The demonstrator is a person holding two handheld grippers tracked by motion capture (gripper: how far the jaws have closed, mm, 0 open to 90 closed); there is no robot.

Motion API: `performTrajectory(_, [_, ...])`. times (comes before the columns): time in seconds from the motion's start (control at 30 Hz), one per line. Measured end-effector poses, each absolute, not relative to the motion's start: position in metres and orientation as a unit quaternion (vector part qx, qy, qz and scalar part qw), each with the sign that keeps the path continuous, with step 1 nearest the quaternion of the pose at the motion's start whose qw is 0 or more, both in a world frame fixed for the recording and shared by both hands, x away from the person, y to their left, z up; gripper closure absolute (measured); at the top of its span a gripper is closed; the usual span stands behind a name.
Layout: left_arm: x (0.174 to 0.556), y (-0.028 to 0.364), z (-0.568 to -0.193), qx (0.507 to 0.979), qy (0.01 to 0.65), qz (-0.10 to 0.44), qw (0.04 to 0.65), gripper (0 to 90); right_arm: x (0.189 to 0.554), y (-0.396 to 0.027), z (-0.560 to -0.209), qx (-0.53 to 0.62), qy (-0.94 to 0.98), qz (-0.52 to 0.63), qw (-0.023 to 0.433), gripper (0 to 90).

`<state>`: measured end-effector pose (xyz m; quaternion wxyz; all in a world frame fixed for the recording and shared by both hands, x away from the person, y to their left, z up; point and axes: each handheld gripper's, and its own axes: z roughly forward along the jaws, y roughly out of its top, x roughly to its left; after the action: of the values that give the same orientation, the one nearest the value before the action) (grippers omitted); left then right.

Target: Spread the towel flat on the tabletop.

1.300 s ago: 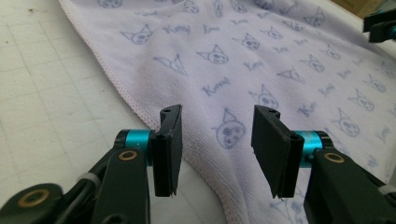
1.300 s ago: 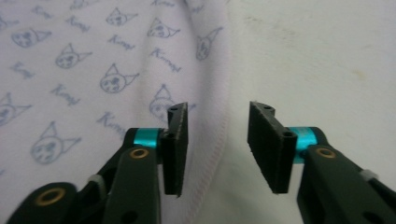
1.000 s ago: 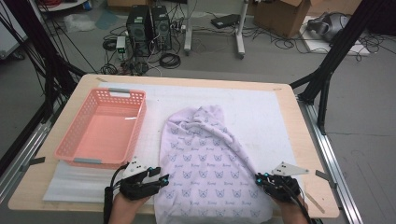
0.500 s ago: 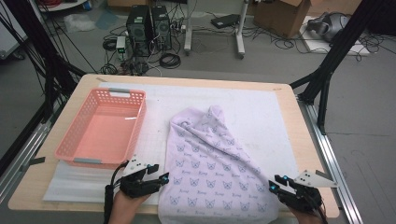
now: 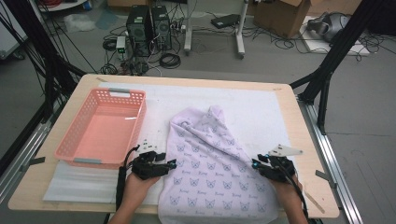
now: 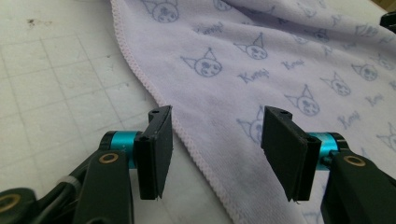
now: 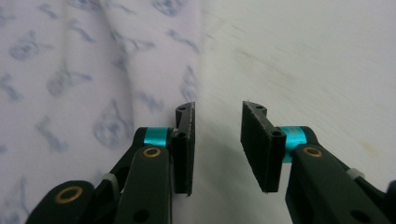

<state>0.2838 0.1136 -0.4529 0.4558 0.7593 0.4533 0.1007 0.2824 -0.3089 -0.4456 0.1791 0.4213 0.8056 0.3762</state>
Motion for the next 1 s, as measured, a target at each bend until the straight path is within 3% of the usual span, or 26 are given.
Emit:
performTrajectory(0.13, [0.283,0.105,-0.452,0.772,0.444,0.132,0.436,47.0,0.297,-0.284,-0.449,0.404,0.805,0.415,0.128,51.6])
performTrajectory(0.27, [0.283,0.11,-0.452,0.772,0.449,0.128,0.433,80.9,0.295,-0.27,-0.451,0.394,0.81,0.416,0.128,56.2])
performTrajectory(0.3, [0.282,0.109,-0.452,0.773,0.447,0.128,0.432,85.9,0.293,-0.269,-0.45,0.392,0.81,0.417,0.13,59.5])
performTrajectory(0.4, [0.277,0.108,-0.452,0.776,0.441,0.13,0.432,86.7,0.289,-0.267,-0.45,0.38,0.814,0.422,0.12,79.9])
performTrajectory(0.47, [0.274,0.11,-0.452,0.777,0.439,0.126,0.434,86.9,0.287,-0.265,-0.449,0.378,0.815,0.421,0.123,87.2])
performTrajectory(0.63, [0.26,0.115,-0.452,0.78,0.431,0.117,0.439,86.9,0.271,-0.284,-0.438,0.392,0.816,0.382,0.187,88.5])
performTrajectory(0.77, [0.25,0.115,-0.452,0.783,0.42,0.108,0.447,86.8,0.253,-0.316,-0.425,0.408,0.804,0.377,0.213,88.5])
performTrajectory(1.0, [0.241,0.116,-0.453,0.781,0.408,0.103,0.462,85.6,0.224,-0.339,-0.421,0.402,0.804,0.389,0.202,86.6])
